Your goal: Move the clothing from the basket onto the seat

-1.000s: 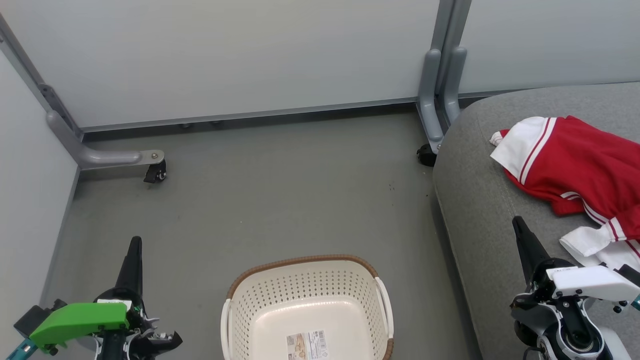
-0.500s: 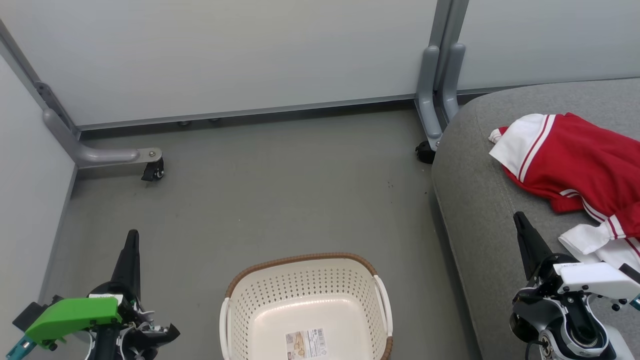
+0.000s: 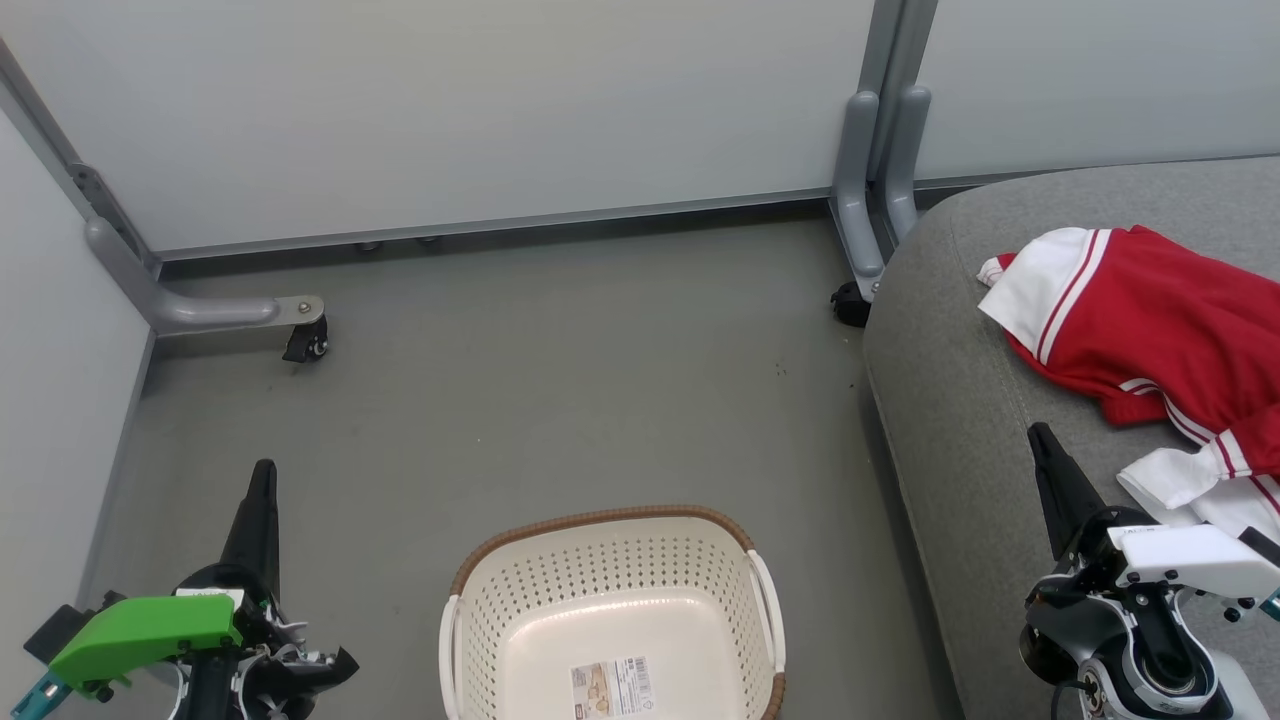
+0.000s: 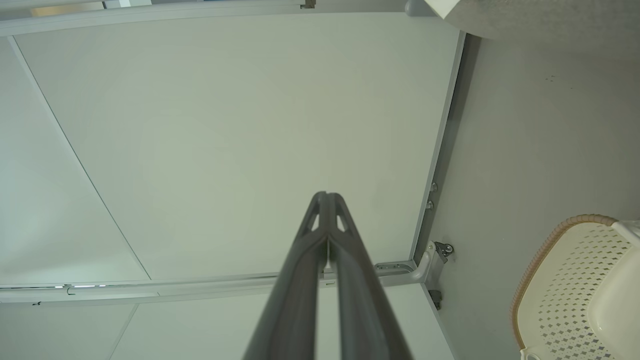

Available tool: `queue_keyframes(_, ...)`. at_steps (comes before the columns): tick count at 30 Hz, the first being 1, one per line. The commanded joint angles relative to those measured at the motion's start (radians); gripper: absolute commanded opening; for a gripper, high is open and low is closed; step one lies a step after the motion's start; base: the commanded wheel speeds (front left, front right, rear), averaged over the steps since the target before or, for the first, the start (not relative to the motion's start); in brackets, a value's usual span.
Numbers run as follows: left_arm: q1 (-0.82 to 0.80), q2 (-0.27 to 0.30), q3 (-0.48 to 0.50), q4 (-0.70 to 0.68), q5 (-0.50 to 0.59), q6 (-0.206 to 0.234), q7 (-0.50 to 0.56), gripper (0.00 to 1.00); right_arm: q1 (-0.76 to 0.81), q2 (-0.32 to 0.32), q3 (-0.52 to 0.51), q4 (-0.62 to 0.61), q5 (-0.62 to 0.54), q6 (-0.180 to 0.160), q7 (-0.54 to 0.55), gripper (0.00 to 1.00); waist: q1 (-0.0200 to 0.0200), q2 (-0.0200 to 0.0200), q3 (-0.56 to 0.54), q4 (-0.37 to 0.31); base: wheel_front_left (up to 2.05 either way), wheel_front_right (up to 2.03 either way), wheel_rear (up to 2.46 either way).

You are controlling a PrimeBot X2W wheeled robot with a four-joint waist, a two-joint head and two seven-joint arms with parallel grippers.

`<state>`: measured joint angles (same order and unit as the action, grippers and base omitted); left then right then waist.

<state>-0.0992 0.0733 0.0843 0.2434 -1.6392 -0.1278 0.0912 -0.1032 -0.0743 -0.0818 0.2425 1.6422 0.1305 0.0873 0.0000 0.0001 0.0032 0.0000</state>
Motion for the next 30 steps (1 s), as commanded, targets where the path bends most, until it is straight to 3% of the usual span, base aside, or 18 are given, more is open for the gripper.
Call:
queue_keyframes(1,-0.015,-0.003,0.002,0.002,0.003,-0.005,0.002,0.0,-0.007,0.002,-0.002,0.003,-0.006,0.0,0.005,0.0,0.0,-0.0001,0.0,0.0,0.0,0.0,0.0)
queue_keyframes(30,-0.017,-0.009,0.012,0.002,0.012,-0.005,0.01,0.0,-0.008,0.009,-0.013,0.003,-0.014,0.0,0.013,0.0,0.0,-0.0001,0.0,0.0,0.0,0.0,0.0)
